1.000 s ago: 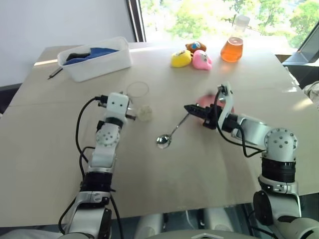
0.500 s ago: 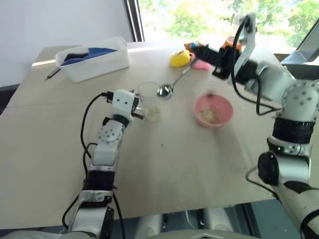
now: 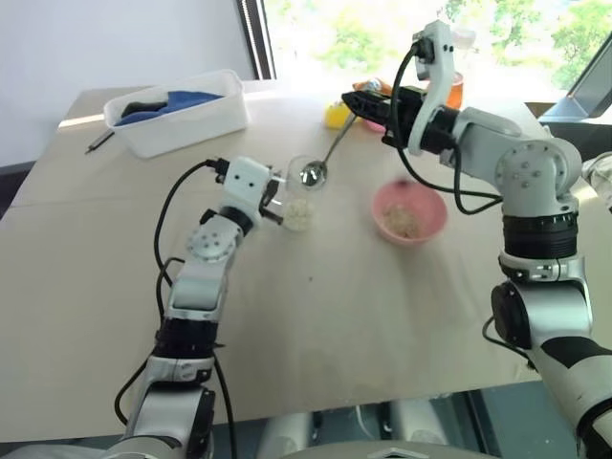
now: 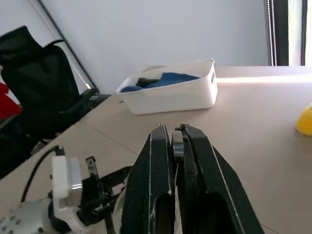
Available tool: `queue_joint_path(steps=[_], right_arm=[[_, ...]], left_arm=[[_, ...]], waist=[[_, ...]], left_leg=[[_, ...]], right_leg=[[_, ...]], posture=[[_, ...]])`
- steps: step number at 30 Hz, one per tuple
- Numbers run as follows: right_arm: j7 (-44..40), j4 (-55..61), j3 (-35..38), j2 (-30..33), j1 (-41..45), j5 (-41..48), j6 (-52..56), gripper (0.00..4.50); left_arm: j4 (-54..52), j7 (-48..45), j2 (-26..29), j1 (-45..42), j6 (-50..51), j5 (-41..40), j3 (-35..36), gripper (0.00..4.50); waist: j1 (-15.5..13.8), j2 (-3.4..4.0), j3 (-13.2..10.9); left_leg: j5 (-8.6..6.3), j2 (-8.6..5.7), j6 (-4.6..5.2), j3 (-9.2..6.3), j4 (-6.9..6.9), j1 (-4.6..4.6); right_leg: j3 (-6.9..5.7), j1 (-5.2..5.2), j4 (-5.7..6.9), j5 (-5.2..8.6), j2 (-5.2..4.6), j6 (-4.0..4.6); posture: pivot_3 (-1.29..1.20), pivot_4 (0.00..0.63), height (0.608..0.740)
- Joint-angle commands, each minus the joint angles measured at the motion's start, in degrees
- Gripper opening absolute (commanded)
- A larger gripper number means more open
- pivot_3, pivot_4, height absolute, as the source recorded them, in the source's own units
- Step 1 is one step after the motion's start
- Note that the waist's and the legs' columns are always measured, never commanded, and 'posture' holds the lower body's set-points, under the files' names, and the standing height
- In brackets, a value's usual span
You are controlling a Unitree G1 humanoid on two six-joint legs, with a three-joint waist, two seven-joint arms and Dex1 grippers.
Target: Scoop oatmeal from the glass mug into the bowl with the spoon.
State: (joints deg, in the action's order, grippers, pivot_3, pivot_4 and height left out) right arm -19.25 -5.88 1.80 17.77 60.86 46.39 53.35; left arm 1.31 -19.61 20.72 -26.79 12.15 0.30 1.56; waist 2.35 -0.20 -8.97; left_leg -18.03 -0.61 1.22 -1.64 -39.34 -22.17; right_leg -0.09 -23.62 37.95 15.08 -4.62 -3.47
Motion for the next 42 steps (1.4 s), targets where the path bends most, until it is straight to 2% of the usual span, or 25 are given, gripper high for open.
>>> queue_joint_path(steps=[1,16,19,20,27,34,42], right_arm=[[-2.01,1.22,0.18,-0.76,0.46,-2.38,-2.41,0.00],[-4.28,1.85,1.40,-3.17,0.70,-5.34,-1.38,0.00],[-4.67,2.10,1.52,-3.31,0.69,-5.33,-1.07,0.00],[-4.78,2.13,1.54,-3.33,0.69,-5.38,-1.01,0.00],[-5.27,3.06,0.93,-3.79,0.45,-5.82,-0.27,0.00],[-5.31,4.51,-1.57,-4.86,-0.42,-8.01,-0.52,0.00],[-5.91,2.19,-8.66,-7.09,-3.17,-18.52,-10.04,0.00]], left_arm=[[-2.00,-0.54,0.03,0.46,-0.41,-0.58,-0.15,0.81],[-0.72,-0.53,0.02,1.15,-1.12,-0.43,-0.05,0.81],[-0.65,-0.37,-0.39,1.37,-1.31,-0.90,0.27,0.09],[-0.63,-0.24,-0.37,1.40,-1.29,-0.94,0.26,0.04],[0.17,0.63,-0.41,1.37,-0.93,-0.91,0.31,0.04],[0.72,1.25,-2.98,0.57,2.43,-5.41,3.08,0.04],[3.13,-6.64,-3.55,-0.74,0.75,-11.82,3.29,0.04]], waist=[[0.02,0.00,0.00],[0.03,0.00,0.00],[0.01,0.00,0.00],[0.03,0.00,0.01],[0.04,0.00,0.01],[0.04,0.00,0.01],[0.02,0.00,0.01]], left_leg=[[0.00,0.00,0.00,0.00,0.00,0.00],[0.02,-0.02,-0.03,-0.02,0.00,0.01],[0.02,-0.02,-0.03,-0.02,-0.01,0.01],[0.02,-0.02,-0.03,-0.02,-0.01,0.01],[0.02,-0.05,-0.04,-0.01,-0.02,0.06],[0.02,-0.05,-0.04,-0.02,-0.03,0.06],[0.02,-0.12,-0.04,-0.04,-0.06,0.03]], right_leg=[[0.00,0.00,0.00,0.00,0.00,0.00],[-0.01,-0.02,0.00,0.00,-0.02,0.00],[-0.01,-0.02,0.00,0.00,-0.02,0.00],[-0.01,-0.02,0.00,0.00,-0.02,0.00],[0.01,-0.02,0.01,0.00,-0.04,0.00],[0.01,-0.02,0.01,0.00,-0.05,0.00],[0.00,-0.02,0.01,0.00,-0.09,0.00]], posture=[[0.00,0.150,0.740],[0.00,0.150,0.740],[0.00,0.150,0.740],[0.00,0.150,0.740],[0.00,0.150,0.740],[0.00,0.150,0.740],[0.00,0.150,0.740]])
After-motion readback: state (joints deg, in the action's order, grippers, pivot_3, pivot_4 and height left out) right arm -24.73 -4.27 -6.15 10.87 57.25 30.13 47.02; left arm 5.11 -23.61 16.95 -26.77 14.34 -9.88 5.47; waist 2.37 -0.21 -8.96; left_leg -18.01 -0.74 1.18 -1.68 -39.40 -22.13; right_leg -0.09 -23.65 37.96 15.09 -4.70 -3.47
